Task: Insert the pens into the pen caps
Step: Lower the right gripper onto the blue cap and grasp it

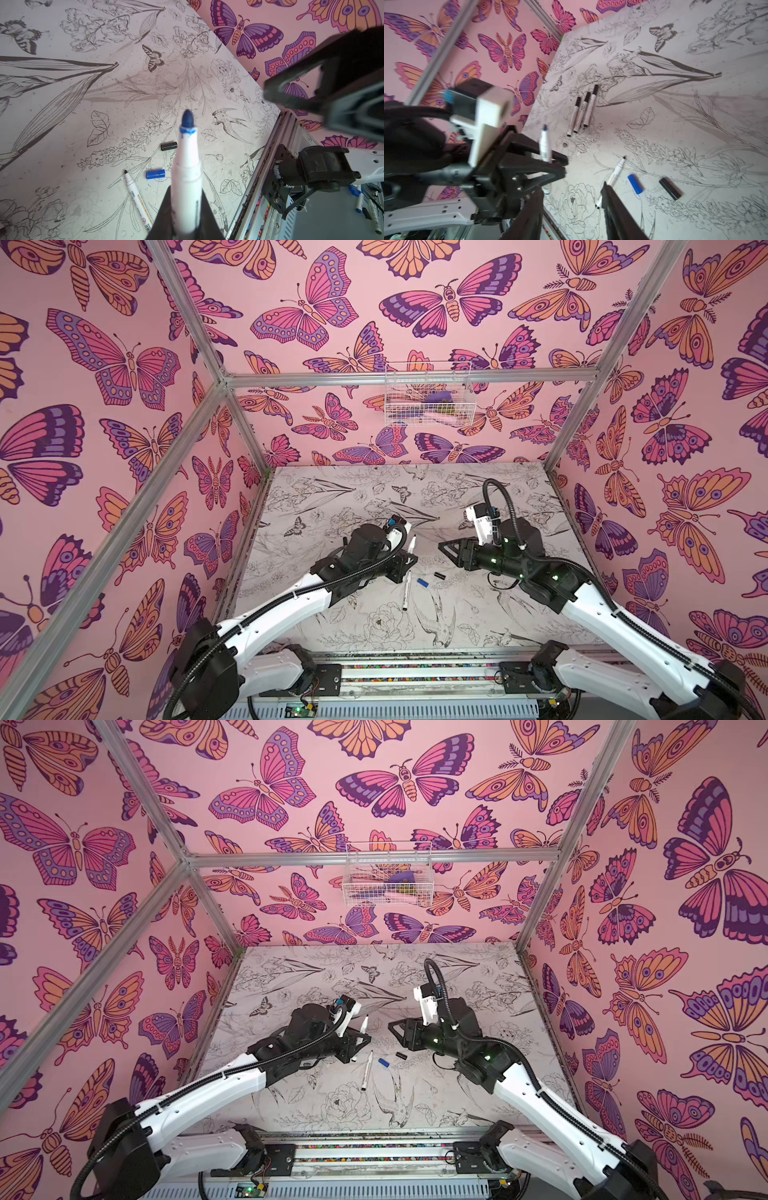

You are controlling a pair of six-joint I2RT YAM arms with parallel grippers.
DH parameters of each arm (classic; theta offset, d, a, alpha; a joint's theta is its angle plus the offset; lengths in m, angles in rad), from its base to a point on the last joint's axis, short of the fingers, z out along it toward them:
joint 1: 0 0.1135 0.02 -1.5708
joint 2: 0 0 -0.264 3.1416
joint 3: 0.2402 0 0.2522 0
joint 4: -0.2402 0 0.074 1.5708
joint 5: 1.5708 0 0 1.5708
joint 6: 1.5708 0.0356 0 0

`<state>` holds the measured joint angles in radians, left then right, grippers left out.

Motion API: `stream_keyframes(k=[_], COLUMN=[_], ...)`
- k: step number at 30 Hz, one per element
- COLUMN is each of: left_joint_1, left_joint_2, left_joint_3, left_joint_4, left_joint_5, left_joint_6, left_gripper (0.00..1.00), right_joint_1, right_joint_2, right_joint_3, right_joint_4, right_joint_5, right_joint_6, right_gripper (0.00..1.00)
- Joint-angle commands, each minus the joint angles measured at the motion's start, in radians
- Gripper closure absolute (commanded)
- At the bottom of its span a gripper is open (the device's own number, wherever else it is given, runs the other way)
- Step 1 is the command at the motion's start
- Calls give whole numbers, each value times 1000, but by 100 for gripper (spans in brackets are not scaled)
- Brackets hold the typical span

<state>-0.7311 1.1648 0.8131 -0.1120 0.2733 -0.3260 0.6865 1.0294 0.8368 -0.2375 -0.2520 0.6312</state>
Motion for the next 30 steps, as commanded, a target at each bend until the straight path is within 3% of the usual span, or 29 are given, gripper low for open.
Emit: stream_keyframes(k=[1,5,9,16,30], left_joint_1=[30,50,55,58,74], left_joint_2=[-53,-78,-92,-98,-143], left_joint_3=[-37,-51,-59,-76,-77], left_joint_4=[-1,-10,-12,-11,-35], left_joint_5=[-46,-62,-57,-59,-61], left_joint_6=[-13,-31,-44,-69,-68], left_gripper=[100,100,100,100,100], right_joint_1=[79,129,165,182,186], right_joint_2=[112,266,408,607,825], right_joint_3=[-3,43,104,209,312], right_joint_4=[-110,-142,-182,-214,-294], right_joint_5=[103,112,196,206,290], right_joint_6=[-73,-109,-165,-232,-283], right_gripper=[52,52,52,53,59])
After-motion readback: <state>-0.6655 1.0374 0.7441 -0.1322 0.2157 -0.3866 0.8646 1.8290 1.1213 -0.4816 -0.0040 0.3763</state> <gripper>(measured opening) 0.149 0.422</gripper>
